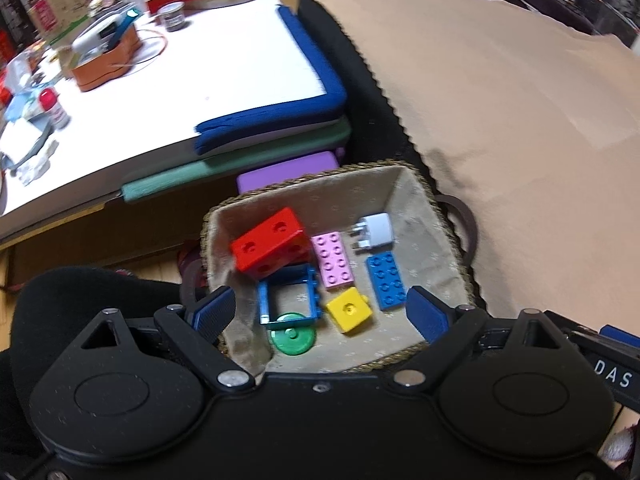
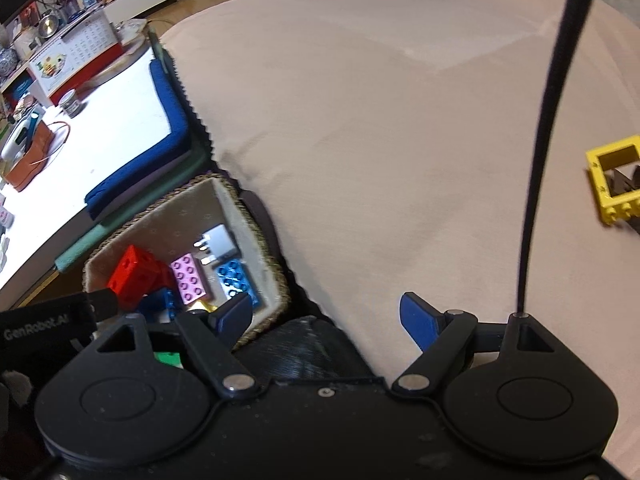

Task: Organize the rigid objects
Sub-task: 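Move both tools back toward the yellow window frame and brown clip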

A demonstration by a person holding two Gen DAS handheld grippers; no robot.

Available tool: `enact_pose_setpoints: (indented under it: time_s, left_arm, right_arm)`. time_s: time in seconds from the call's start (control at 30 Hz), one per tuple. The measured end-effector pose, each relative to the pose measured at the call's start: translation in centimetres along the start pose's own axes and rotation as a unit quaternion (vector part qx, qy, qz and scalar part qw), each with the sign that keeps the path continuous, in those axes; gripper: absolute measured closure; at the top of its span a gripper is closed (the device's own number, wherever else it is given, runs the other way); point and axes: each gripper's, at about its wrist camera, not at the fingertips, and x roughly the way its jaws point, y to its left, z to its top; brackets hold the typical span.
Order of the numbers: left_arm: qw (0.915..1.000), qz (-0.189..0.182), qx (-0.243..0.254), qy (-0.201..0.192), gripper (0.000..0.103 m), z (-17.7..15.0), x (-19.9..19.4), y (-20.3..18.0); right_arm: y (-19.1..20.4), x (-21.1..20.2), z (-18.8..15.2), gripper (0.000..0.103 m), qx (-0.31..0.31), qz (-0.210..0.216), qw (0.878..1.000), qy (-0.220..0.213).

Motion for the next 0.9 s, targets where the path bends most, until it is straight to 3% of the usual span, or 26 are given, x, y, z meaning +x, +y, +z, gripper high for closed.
enact_pose_setpoints:
  time_s: [0.23, 0.57, 0.9]
  left_arm:
    - [0.9992, -0.029, 0.029, -0.002, 0.014, -0.4, -0.2, -1.4]
    - [0.9979, -0.056, 0.033, -0.004, 0.014, -0.7, -0.4, -2.0]
    - [0.9947, -0.065, 0.078, -0.016, 0.014, -1.6, -0.7, -4.6]
  right_arm:
    - [-3.0, -1.3, -1.1, 0.019, 0.006, -0.017, 1.000, -0.016]
    - [-8.0, -3.5, -3.3, 0.016, 0.035, -0.030, 0.998, -0.046]
    - [-14.0, -3.6, -5.2, 0.009, 0.080, -0.077, 0.988, -0.108]
